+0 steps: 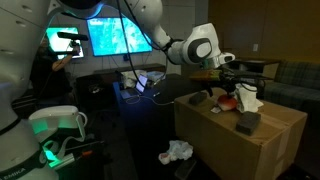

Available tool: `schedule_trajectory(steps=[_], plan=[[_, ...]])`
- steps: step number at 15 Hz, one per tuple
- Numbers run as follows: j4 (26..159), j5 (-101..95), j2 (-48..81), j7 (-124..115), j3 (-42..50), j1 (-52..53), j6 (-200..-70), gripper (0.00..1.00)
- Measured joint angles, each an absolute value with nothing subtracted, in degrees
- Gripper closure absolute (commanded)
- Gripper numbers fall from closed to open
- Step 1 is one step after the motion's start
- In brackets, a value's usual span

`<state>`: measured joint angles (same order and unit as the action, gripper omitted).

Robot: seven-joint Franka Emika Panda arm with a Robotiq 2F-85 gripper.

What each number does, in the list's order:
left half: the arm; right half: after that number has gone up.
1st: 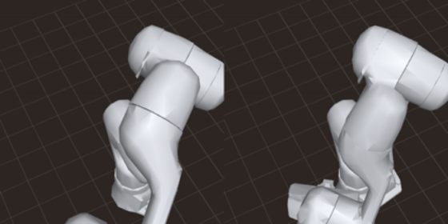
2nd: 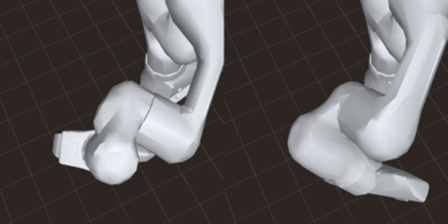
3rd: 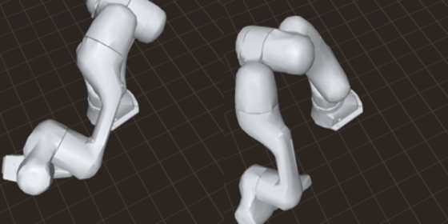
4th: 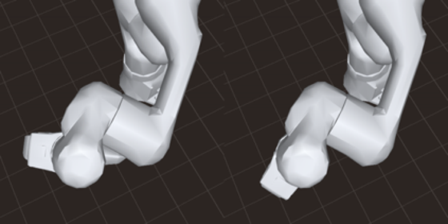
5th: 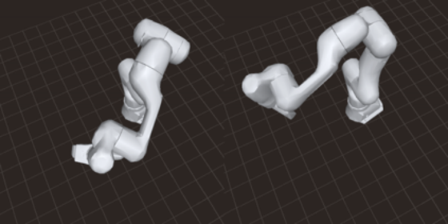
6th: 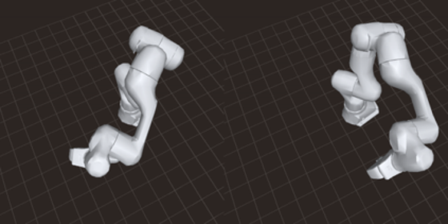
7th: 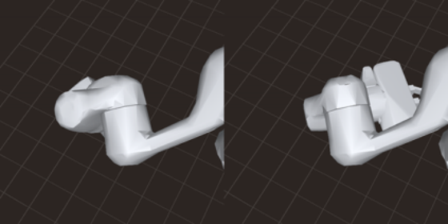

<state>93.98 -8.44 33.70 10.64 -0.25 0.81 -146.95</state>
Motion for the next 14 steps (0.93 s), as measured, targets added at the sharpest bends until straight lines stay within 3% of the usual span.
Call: schedule_trajectory(steps=[4, 6, 8, 14], plan=[[94.0, -8.7, 34.6, 10.6, -0.1, 0.8, -149.7, 0.03], [94.0, -9.2, 35.0, 10.6, 0.2, 0.9, -150.5, 0.27], [94.0, -10.4, 35.3, 10.5, 0.6, 1.0, -151.2, 0.35], [94.0, -13.1, 36.0, 9.8, 2.4, 1.5, -152.4, 0.83]])
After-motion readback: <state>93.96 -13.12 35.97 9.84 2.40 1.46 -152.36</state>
